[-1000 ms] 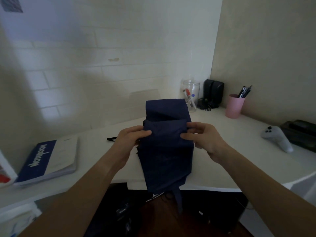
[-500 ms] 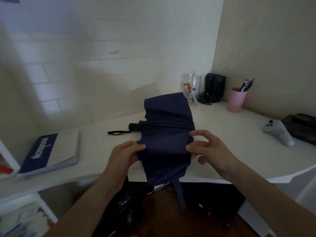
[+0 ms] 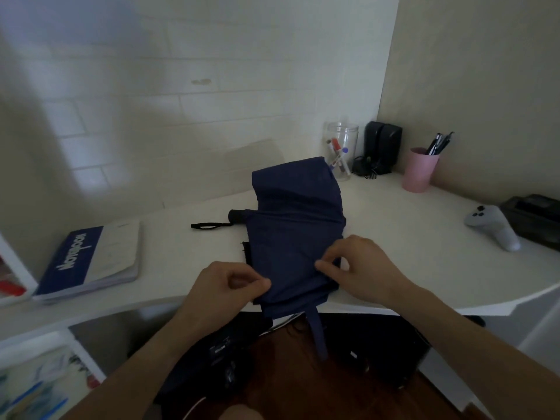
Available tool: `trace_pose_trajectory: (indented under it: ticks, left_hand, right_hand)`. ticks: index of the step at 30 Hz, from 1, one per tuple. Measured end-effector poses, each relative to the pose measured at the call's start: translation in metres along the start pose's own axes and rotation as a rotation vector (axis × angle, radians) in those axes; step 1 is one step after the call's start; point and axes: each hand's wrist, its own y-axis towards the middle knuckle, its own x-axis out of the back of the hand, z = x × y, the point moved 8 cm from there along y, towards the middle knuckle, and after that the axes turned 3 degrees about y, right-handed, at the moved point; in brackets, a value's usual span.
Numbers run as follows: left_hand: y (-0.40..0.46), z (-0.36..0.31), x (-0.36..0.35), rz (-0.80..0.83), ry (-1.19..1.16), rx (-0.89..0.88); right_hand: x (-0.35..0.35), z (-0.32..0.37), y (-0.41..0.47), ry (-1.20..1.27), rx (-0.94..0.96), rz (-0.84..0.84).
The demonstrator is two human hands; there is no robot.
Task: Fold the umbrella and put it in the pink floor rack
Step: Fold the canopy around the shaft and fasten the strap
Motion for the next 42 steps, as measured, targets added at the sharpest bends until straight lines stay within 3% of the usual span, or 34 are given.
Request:
trace_pose_trajectory:
  ticks: [3,5,8,10,12,14,16,21,25,28,31,35,37,39,40,42]
  left_hand:
    - [0.007,-0.013,0.010,-0.089,0.148,-0.033]
    - [0.014,-0.021,0.016,-0.156,0.208,-0.044]
    - [0.019,-0.014,0.009,-0.087,-0.033,0.032]
    - [0.016,-0.004,0.005,-0.040,-0.264,0.106]
    - [0.014,0.003,0.002,-0.020,-0.399,0.154]
    - [0.014,0.006,-0.001,-0.025,-0.470,0.179]
    - [0.015,0.008,-0.003,-0.051,-0.542,0.195]
    - [0.014,0.006,-0.007,-0.072,-0.594,0.173]
    - [0.010,0.009,-0.010,-0.075,-0.710,0.184]
    - [0.005,0.014,-0.014,-0.058,-0.708,0.223]
    - [0.000,0.018,-0.013,-0.054,-0.527,0.227]
    - [-0.002,0.005,0.005,-0.087,0.161,0.080]
    - [0.003,-0.012,0.012,-0.175,0.484,-0.009]
    - [0.014,-0.040,0.016,-0.377,0.640,-0.218]
    - [0.020,-0.053,0.010,-0.406,0.646,-0.347]
    - [0.037,-0.060,-0.015,-0.270,0.668,-0.523]
  right_hand:
    - [0.003,0.016,0.012,-0.016,0.103,-0.063]
    - [-0.010,0.018,0.018,-0.025,0.109,0.039]
    - [-0.020,0.009,0.012,-0.020,0.082,0.165]
    - [-0.011,0.003,0.005,0.065,0.071,0.103]
    - [0.003,-0.008,-0.003,0.222,-0.031,-0.063]
    - [0.013,-0.026,-0.012,0.426,-0.263,-0.251]
    - [0.010,-0.037,-0.019,0.639,-0.494,-0.325]
    - [-0.006,-0.026,-0.025,0.927,-0.714,-0.132]
    - [-0.005,-0.030,-0.034,0.982,-0.797,-0.183]
    - [-0.012,-0.024,-0.038,1.023,-0.789,-0.129]
    - [-0.013,-0.026,-0.041,0.980,-0.791,-0.121]
    - [0.003,-0.036,-0.044,0.618,-0.781,-0.150]
    - [0.026,-0.020,-0.027,0.355,-0.540,-0.314]
    - [0.031,0.011,-0.003,0.184,-0.223,-0.366]
    - [0.023,0.024,0.009,0.112,-0.100,-0.318]
    - [-0.004,0.036,0.026,-0.056,0.045,-0.142]
